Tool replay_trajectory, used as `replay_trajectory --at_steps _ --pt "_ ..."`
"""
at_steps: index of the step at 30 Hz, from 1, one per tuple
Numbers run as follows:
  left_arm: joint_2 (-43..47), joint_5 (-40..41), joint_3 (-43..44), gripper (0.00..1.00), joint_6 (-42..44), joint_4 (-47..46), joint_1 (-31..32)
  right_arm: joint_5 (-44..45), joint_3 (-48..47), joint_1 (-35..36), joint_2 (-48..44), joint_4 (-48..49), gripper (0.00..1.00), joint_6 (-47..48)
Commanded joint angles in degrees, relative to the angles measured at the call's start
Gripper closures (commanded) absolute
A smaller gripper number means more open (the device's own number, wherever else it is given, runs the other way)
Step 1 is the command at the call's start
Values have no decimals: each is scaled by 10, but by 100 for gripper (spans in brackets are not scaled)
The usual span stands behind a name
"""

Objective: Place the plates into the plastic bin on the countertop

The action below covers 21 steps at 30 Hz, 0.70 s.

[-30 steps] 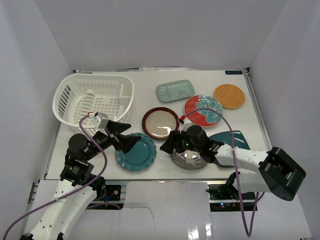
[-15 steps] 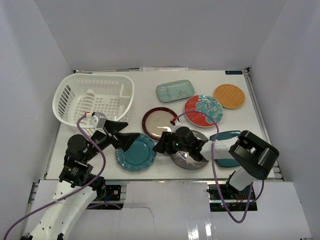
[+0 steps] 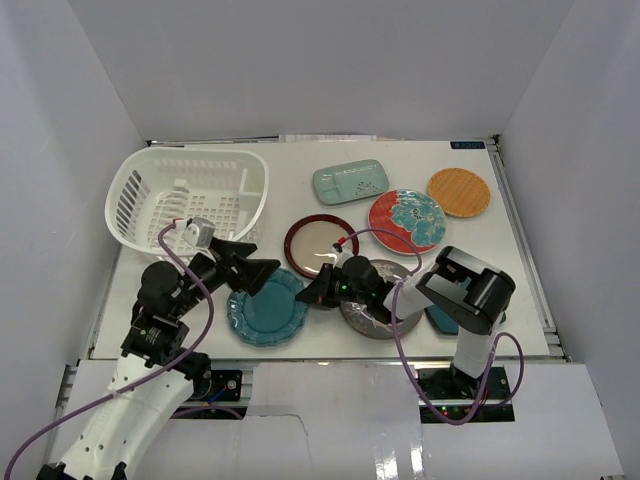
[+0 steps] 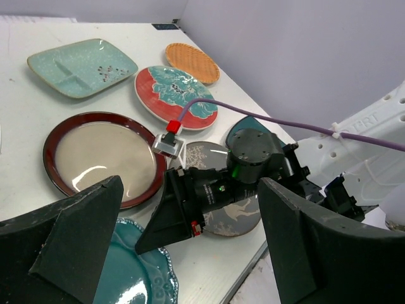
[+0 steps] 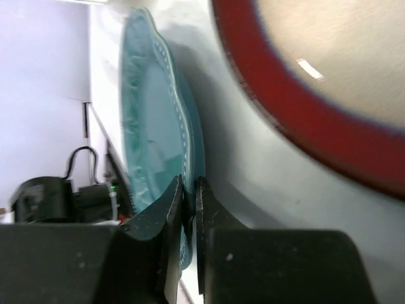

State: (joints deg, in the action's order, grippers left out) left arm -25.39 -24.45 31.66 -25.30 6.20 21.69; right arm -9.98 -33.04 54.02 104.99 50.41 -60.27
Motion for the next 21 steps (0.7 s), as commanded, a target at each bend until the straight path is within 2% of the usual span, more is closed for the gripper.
replay_trajectory --at_steps 1,5,8,12,14,15,17,21 --pt "-25 -5 38 2 -24 30 -3 3 32 4 -54 41 92 17" --pt "-78 -16 102 2 -33 97 -3 8 57 3 -187 15 92 45" --pt "-127 -68 148 2 -54 134 -3 -23 80 -15 -281 7 92 48" --pt "-178 -105 182 2 -79 193 -3 -85 116 -89 -388 0 92 21" --pt "-188 -100 183 5 -79 213 -4 -114 119 -115 -447 -21 92 19" --pt "-197 -84 183 7 -77 243 -7 -129 114 -150 -496 -59 92 22" --pt "-200 -78 184 9 -73 253 -8 -145 105 -163 -508 -72 92 23" --pt "-200 -28 190 11 -62 288 -11 -205 93 -245 -539 -95 92 9"
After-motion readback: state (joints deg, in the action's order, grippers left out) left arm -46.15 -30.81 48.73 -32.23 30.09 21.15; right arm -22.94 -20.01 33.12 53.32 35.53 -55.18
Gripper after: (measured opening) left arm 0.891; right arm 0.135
